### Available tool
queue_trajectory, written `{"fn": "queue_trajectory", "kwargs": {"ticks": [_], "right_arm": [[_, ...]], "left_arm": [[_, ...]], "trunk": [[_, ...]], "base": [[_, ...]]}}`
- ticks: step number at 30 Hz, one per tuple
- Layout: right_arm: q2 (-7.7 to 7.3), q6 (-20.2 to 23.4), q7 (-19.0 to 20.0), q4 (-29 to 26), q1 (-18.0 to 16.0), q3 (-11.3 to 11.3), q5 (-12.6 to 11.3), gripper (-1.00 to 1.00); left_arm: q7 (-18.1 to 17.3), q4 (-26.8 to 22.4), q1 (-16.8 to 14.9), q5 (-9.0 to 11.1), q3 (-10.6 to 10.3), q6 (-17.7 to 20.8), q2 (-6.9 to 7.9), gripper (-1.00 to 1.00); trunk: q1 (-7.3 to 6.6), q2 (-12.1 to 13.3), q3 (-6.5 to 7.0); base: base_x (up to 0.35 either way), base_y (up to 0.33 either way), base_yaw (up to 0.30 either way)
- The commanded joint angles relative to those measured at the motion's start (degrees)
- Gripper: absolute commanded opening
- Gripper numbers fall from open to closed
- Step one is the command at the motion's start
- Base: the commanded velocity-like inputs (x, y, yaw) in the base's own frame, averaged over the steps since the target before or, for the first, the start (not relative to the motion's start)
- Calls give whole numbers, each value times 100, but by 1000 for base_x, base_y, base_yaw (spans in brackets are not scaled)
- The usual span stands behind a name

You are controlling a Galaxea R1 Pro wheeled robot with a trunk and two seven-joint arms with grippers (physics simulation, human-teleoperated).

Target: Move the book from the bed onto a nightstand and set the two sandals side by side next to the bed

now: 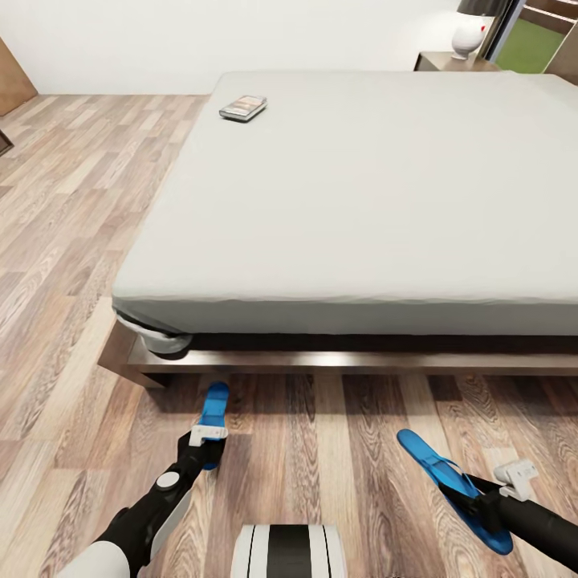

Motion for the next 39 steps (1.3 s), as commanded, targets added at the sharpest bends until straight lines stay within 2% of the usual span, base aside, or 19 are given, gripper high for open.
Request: {"fn": "queue_trajectory", "kwargs": {"ticks": [1, 6, 11, 18, 24, 28, 39], "right_arm": [[-2, 29, 33, -10, -1, -6, 31, -100], [-12, 24, 45, -10, 9, -7, 32, -100], [-32, 22, 50, -10, 6, -7, 29, -100], [-45, 22, 50, -10, -36, -8, 28, -100], [-47, 22, 55, -10, -51, -8, 28, -100], [-48, 25, 52, -10, -68, -8, 28, -100], [-64, 43, 49, -10, -191, -8, 28, -100]], "left_arm": [[49, -2, -4, 46, -49, -23, 8, -100], [59, -3, -4, 48, -42, -25, 8, -100], [61, -1, -4, 47, -40, -26, 15, -100], [61, -1, -4, 47, -40, -68, 21, -100], [61, -1, -4, 48, -34, -86, 25, -100], [61, -1, -4, 46, -32, -97, 26, -100], [61, -1, -4, 46, -31, -115, 26, -100]], "trunk": [[2, -3, -25], [15, -10, -136], [15, -10, -136], [33, -19, -291], [33, -19, -291], [43, -24, -380], [43, -24, -380]], "base": [[0, 0, 0], [0, 0, 0], [0, 0, 0], [0, 0, 0], [0, 0, 0], [0, 0, 0], [0, 0, 0]]}}
